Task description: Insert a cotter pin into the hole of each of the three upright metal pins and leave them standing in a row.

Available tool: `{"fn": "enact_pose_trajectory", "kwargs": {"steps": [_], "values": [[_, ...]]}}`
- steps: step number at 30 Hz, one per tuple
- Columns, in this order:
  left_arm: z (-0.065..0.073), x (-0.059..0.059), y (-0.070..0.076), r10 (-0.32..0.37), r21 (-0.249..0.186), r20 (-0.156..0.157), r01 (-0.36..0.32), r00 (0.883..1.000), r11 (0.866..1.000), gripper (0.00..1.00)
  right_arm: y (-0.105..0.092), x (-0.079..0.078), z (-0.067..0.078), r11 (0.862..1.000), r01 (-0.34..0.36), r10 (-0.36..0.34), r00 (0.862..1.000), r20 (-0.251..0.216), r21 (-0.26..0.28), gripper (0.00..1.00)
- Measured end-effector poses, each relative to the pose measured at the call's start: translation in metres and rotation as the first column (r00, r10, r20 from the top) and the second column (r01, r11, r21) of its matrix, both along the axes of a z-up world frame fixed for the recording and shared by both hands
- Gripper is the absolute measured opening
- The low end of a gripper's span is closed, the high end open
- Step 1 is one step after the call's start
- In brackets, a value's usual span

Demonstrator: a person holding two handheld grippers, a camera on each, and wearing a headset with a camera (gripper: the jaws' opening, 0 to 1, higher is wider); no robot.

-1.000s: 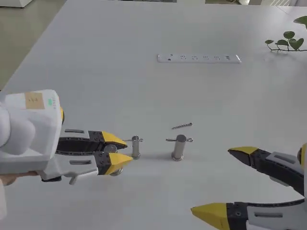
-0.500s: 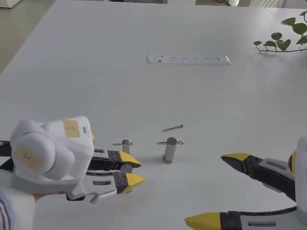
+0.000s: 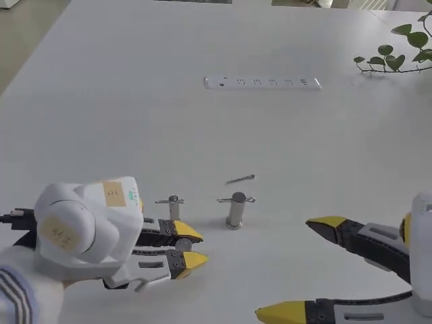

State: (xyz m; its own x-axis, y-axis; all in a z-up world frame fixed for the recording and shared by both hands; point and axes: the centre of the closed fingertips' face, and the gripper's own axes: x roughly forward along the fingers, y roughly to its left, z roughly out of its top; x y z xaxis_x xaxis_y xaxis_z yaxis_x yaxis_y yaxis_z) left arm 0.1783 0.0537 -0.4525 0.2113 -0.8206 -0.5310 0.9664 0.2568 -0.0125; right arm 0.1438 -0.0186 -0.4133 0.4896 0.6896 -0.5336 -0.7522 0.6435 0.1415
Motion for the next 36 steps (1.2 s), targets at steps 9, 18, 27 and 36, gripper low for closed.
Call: {"fn": "enact_pose_trajectory", "kwargs": {"steps": [9, 18, 27, 36], "values": [[0.000, -0.003, 0.000, -0.003, 0.006, -0.010, 0.003, 1.000, 1.000, 0.11, 0.000, -0.001, -0.001, 1.000, -0.003, 0.003, 1.000, 0.001, -0.004, 0.84], [0.014, -0.011, 0.012, 0.034, -0.005, -0.017, -0.034, 0.999, 0.999, 0.53, -0.002, 0.003, 0.002, 0.999, -0.016, 0.016, 1.000, 0.019, -0.028, 0.84], [0.025, -0.027, 0.045, 0.150, -0.039, -0.122, -0.156, 0.981, 0.987, 0.98, -0.008, 0.012, 0.007, 0.998, -0.029, 0.031, 0.999, 0.034, -0.054, 0.84], [0.036, -0.031, 0.058, 0.210, -0.066, -0.150, -0.222, 0.966, 0.973, 0.99, -0.019, 0.035, 0.019, 0.986, -0.088, 0.100, 0.992, 0.076, -0.143, 0.84]]}}
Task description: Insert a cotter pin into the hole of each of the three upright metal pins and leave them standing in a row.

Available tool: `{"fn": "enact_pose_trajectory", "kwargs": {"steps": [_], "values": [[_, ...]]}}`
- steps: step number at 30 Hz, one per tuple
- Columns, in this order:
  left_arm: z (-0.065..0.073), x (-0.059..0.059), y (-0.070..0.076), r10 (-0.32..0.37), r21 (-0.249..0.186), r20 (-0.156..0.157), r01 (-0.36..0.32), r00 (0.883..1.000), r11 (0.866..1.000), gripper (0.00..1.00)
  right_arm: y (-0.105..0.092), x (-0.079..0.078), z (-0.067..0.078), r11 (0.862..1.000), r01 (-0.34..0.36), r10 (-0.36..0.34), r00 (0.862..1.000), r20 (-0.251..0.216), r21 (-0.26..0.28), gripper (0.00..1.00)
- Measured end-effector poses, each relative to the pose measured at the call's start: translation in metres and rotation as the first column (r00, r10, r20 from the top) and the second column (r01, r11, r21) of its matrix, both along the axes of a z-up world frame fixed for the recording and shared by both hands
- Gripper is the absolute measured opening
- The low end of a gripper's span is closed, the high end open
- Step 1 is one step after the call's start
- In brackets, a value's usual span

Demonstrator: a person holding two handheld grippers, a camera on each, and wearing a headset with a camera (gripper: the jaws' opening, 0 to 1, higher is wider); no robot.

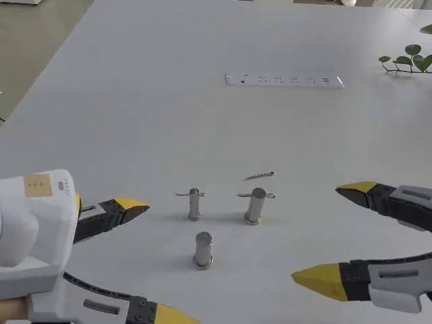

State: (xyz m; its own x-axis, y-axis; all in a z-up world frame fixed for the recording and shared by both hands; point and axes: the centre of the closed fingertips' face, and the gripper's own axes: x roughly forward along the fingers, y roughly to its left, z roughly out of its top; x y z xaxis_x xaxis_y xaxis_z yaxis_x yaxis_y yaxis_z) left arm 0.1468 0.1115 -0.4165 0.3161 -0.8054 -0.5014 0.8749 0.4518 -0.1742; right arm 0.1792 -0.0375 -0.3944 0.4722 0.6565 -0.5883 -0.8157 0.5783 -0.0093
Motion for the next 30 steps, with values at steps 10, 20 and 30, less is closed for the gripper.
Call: {"fn": "enact_pose_trajectory", "kwargs": {"steps": [10, 20, 30], "values": [[-0.001, -0.001, 0.003, 0.023, 0.000, 0.005, -0.023, 1.000, 1.000, 0.99, -0.020, 0.047, 0.014, 0.972, -0.130, 0.143, 0.989, 0.050, -0.198, 0.79], [0.000, -0.003, 0.005, 0.046, -0.002, 0.001, -0.046, 0.999, 0.999, 0.99, -0.015, 0.082, 0.015, 0.903, -0.265, 0.293, 0.955, 0.034, -0.337, 0.72], [0.002, -0.001, 0.014, 0.085, -0.007, 0.008, -0.085, 0.996, 0.996, 0.99, 0.000, 0.109, -0.009, 0.838, -0.354, 0.374, 0.927, -0.035, -0.415, 0.52]]}}
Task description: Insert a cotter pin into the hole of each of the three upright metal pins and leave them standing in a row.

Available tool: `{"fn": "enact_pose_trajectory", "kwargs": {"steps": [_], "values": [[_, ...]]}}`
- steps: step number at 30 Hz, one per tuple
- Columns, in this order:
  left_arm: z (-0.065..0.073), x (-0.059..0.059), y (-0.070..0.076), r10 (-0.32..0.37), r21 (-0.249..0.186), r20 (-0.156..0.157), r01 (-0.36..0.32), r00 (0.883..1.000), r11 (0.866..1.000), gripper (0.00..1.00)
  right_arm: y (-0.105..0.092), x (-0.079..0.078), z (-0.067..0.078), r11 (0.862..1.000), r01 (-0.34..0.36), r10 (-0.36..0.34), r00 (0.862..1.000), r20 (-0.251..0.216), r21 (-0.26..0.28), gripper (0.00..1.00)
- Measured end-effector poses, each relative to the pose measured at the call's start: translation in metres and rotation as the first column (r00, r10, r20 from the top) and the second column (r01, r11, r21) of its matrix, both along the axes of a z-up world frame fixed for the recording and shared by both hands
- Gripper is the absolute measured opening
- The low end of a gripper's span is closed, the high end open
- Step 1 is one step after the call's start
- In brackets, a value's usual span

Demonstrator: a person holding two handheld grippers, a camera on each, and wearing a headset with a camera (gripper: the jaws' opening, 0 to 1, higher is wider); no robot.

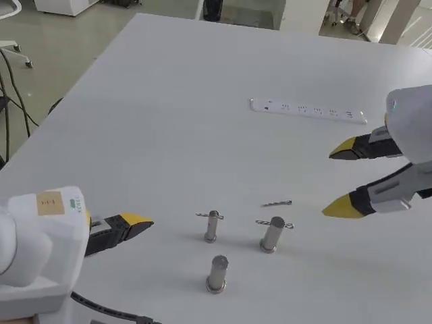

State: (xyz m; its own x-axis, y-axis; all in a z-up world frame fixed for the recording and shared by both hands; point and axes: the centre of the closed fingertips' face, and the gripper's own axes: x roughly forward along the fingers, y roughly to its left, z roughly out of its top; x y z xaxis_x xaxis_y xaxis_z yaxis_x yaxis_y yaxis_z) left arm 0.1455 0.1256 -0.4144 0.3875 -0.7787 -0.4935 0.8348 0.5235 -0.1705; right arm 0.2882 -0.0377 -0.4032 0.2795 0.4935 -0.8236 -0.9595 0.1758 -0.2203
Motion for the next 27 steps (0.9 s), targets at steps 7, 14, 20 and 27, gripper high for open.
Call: {"fn": "enact_pose_trajectory", "kwargs": {"steps": [7, 14, 20, 27], "values": [[-0.002, 0.001, -0.001, 0.012, -0.006, -0.020, -0.012, 1.000, 1.000, 0.99, 0.013, 0.006, -0.028, 0.997, -0.050, 0.046, 0.997, -0.069, -0.051, 0.32], [-0.002, 0.002, -0.002, 0.016, -0.007, -0.021, -0.016, 1.000, 1.000, 0.99, 0.020, 0.013, -0.057, 0.989, -0.090, 0.076, 0.990, -0.119, -0.118, 0.23], [-0.001, 0.000, -0.002, 0.022, -0.008, -0.025, -0.022, 0.999, 1.000, 0.99, 0.022, 0.020, -0.072, 0.984, -0.102, 0.079, 0.985, -0.151, -0.148, 0.17], [0.005, 0.005, -0.003, 0.050, -0.033, -0.021, -0.051, 0.999, 0.998, 0.99, 0.020, 0.026, -0.085, 0.980, -0.094, 0.062, 0.981, -0.186, -0.172, 0.12]]}}
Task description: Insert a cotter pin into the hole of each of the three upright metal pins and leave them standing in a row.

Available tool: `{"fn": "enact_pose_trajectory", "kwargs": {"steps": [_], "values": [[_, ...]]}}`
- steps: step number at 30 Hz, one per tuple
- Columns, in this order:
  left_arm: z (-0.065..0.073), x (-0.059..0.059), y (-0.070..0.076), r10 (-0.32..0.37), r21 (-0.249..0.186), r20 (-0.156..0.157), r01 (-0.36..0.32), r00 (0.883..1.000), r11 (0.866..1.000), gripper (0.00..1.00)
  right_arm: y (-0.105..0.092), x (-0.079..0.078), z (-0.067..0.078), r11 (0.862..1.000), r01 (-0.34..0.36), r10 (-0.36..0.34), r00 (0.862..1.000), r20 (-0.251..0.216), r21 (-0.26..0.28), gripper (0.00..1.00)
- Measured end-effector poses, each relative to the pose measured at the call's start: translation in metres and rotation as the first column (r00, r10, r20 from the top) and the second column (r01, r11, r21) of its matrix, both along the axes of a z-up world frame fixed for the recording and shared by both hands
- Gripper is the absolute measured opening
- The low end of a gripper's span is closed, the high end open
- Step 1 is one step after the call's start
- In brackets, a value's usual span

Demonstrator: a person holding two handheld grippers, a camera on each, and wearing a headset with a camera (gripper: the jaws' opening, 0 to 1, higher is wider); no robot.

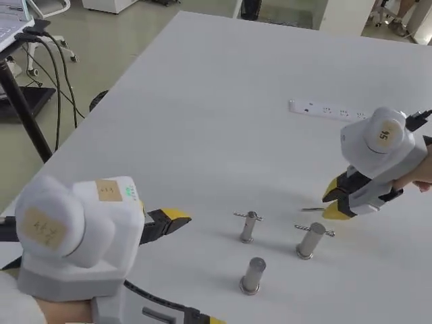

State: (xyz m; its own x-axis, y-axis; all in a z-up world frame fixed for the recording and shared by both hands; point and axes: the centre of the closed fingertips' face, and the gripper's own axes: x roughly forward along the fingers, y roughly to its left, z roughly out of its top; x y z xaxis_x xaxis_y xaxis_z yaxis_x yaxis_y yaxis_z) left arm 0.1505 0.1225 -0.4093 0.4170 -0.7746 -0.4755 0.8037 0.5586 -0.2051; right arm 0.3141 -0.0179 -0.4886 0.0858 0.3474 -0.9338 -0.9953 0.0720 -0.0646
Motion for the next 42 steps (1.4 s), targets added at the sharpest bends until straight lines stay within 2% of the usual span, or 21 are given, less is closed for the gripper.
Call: {"fn": "enact_pose_trajectory", "kwargs": {"steps": [2, 4, 9, 15, 18, 20, 22, 27, 30, 33, 35, 38, 40, 42], "values": [[0.001, 0.001, -0.001, 0.005, -0.005, 0.001, -0.005, 1.000, 1.000, 0.99, -0.002, 0.000, -0.004, 1.000, -0.004, 0.003, 1.000, -0.012, -0.014, 0.11], [0.002, 0.002, -0.001, 0.007, -0.007, 0.000, -0.007, 1.000, 1.000, 0.99, 0.000, 0.001, -0.001, 1.000, 0.012, -0.012, 1.000, -0.021, -0.002, 0.09], [0.001, 0.003, -0.001, 0.010, -0.005, -0.006, -0.010, 1.000, 1.000, 0.99, 0.002, -0.005, -0.002, 0.998, -0.054, 0.054, 0.998, -0.019, -0.045, 0.04], [0.000, 0.004, -0.001, 0.011, -0.001, -0.011, -0.011, 1.000, 1.000, 0.99, 0.002, -0.005, -0.002, 0.996, -0.059, 0.058, 0.998, -0.026, -0.070, 0.04], [-0.001, 0.003, 0.000, 0.012, 0.002, -0.014, -0.012, 1.000, 1.000, 0.99, 0.002, -0.005, -0.002, 0.996, -0.050, 0.048, 0.998, -0.031, -0.072, 0.03], [-0.001, 0.003, 0.001, 0.013, -0.001, -0.018, -0.013, 1.000, 1.000, 0.97, 0.003, -0.003, -0.002, 0.997, -0.039, 0.038, 0.999, -0.015, -0.064, 0.00], [0.001, 0.002, 0.001, 0.017, -0.018, -0.037, -0.018, 0.999, 1.000, 0.93, 0.002, -0.003, -0.003, 0.998, -0.031, 0.029, 0.999, -0.023, -0.061, 0.00], [0.002, 0.000, 0.003, 0.018, -0.020, -0.038, -0.019, 0.999, 1.000, 0.94, 0.003, -0.003, -0.003, 0.998, -0.036, 0.035, 0.999, -0.021, -0.057, 0.00], [0.006, -0.001, 0.001, 0.020, -0.048, -0.040, -0.022, 0.999, 0.999, 0.94, 0.003, -0.003, -0.003, 0.993, -0.089, 0.090, 0.996, 0.014, -0.075, 0.00], [0.005, -0.002, 0.000, 0.018, -0.054, -0.044, -0.021, 0.999, 0.998, 0.94, 0.001, -0.006, -0.002, 0.989, -0.113, 0.117, 0.993, 0.031, -0.092, 0.00], [0.003, -0.003, -0.002, 0.014, -0.051, -0.050, -0.017, 0.999, 0.999, 0.94, 0.000, -0.003, 0.005, 0.993, -0.090, 0.094, 0.994, 0.050, -0.077, 0.00], [0.002, -0.002, -0.004, 0.015, -0.050, -0.053, -0.017, 0.998, 0.999, 0.94, -0.002, 0.006, 0.020, 0.998, -0.043, 0.048, 0.992, 0.117, -0.044, 0.00], [0.004, -0.001, -0.005, 0.014, -0.058, -0.050, -0.017, 0.999, 0.998, 0.93, -0.004, 0.005, 0.031, 1.000, 0.007, -0.006, 0.990, 0.139, -0.007, 0.00], [0.007, 0.003, -0.006, 0.029, -0.080, -0.060, -0.034, 0.998, 0.996, 0.92, -0.006, 0.004, 0.042, 1.000, 0.022, -0.024, 0.986, 0.163, 0.019, 0.00]]}}
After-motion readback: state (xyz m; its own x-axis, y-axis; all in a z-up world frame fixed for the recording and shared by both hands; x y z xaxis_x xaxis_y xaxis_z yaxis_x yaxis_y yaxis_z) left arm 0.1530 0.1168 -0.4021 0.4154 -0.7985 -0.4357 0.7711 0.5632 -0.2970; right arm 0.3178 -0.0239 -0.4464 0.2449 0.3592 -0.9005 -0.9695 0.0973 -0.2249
